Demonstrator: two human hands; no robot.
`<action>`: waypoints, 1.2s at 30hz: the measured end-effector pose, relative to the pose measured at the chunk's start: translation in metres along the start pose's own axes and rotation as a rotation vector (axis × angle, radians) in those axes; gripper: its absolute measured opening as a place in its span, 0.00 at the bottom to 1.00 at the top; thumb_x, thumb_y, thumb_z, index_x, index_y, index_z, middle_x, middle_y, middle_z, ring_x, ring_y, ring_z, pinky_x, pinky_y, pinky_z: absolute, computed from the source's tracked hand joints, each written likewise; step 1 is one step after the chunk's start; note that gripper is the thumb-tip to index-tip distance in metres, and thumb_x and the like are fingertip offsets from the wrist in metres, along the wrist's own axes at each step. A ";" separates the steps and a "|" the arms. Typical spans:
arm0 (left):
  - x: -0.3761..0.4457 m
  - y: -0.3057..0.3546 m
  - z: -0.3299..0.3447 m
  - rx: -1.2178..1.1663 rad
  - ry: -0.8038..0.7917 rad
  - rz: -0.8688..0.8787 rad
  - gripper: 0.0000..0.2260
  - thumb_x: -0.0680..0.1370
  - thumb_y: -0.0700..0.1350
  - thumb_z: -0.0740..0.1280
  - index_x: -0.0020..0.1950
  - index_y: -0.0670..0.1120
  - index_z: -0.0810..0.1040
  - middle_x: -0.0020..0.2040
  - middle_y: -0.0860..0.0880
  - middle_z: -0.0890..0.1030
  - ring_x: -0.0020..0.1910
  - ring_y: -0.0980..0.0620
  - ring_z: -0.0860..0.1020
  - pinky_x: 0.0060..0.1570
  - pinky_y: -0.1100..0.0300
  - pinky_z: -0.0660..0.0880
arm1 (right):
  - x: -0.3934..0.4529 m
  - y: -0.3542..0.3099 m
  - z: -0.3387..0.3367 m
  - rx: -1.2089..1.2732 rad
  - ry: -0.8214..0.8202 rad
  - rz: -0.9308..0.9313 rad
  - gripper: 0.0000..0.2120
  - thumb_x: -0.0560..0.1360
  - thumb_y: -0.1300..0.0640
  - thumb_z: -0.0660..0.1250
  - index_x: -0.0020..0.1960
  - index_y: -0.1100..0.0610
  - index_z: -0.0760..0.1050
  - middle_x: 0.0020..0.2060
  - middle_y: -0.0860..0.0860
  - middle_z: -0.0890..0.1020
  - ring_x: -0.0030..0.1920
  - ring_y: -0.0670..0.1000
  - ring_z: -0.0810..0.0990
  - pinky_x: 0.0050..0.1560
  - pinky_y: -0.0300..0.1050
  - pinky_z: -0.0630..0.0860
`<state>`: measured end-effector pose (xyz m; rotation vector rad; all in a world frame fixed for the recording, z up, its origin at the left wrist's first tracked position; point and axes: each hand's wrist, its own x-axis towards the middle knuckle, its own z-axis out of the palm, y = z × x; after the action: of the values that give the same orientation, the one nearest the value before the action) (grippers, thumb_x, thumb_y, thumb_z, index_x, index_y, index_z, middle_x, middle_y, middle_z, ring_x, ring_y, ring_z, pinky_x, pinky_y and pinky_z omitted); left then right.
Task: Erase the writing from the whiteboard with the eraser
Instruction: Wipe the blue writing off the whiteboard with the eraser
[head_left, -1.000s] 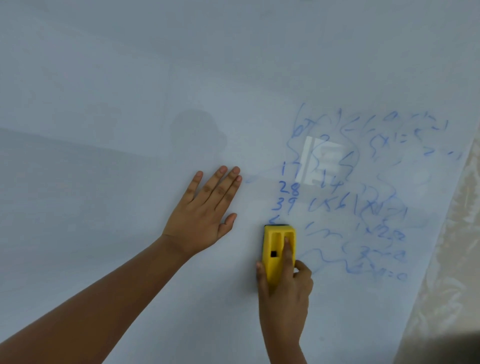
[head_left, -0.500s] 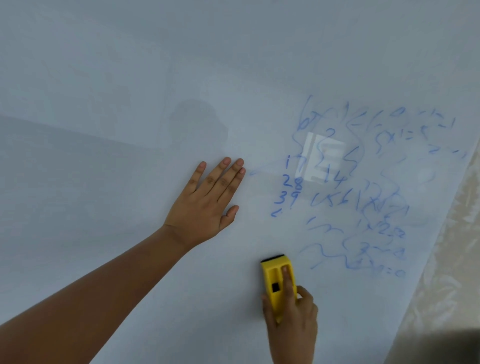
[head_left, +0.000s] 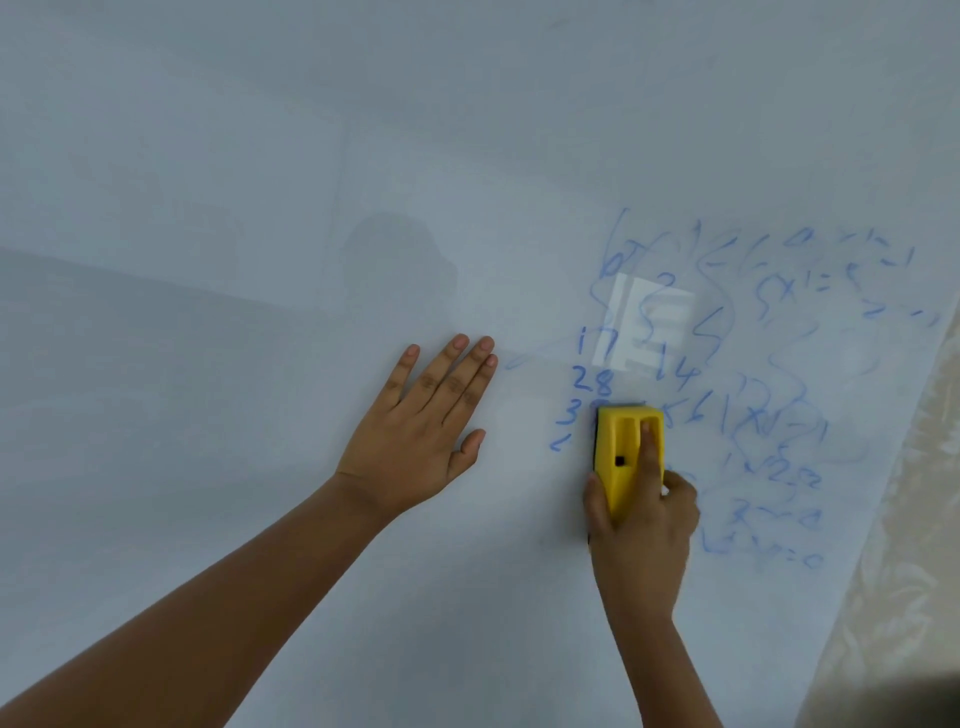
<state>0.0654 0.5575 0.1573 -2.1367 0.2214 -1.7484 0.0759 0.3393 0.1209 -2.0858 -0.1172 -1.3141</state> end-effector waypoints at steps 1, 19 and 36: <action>0.000 0.000 0.000 0.001 -0.003 0.000 0.27 0.79 0.53 0.52 0.75 0.41 0.59 0.75 0.45 0.60 0.74 0.47 0.58 0.72 0.46 0.53 | 0.005 -0.012 0.002 0.013 0.010 -0.039 0.36 0.70 0.50 0.69 0.73 0.44 0.55 0.55 0.63 0.71 0.50 0.63 0.70 0.45 0.58 0.73; -0.002 0.002 -0.001 -0.030 0.014 -0.006 0.26 0.79 0.51 0.54 0.75 0.42 0.60 0.75 0.45 0.61 0.74 0.47 0.60 0.72 0.46 0.55 | 0.034 -0.029 -0.011 -0.001 -0.027 -0.201 0.37 0.69 0.51 0.70 0.72 0.40 0.55 0.54 0.63 0.71 0.50 0.64 0.71 0.46 0.57 0.72; -0.003 0.002 -0.001 -0.026 0.030 -0.012 0.26 0.78 0.50 0.55 0.75 0.43 0.59 0.74 0.45 0.62 0.74 0.48 0.58 0.71 0.47 0.55 | 0.062 -0.061 -0.003 0.093 0.036 -0.309 0.33 0.68 0.49 0.68 0.70 0.45 0.61 0.51 0.61 0.72 0.45 0.62 0.71 0.44 0.55 0.73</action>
<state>0.0641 0.5569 0.1543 -2.1359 0.2411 -1.7944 0.0795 0.3690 0.2032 -2.0203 -0.4920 -1.4938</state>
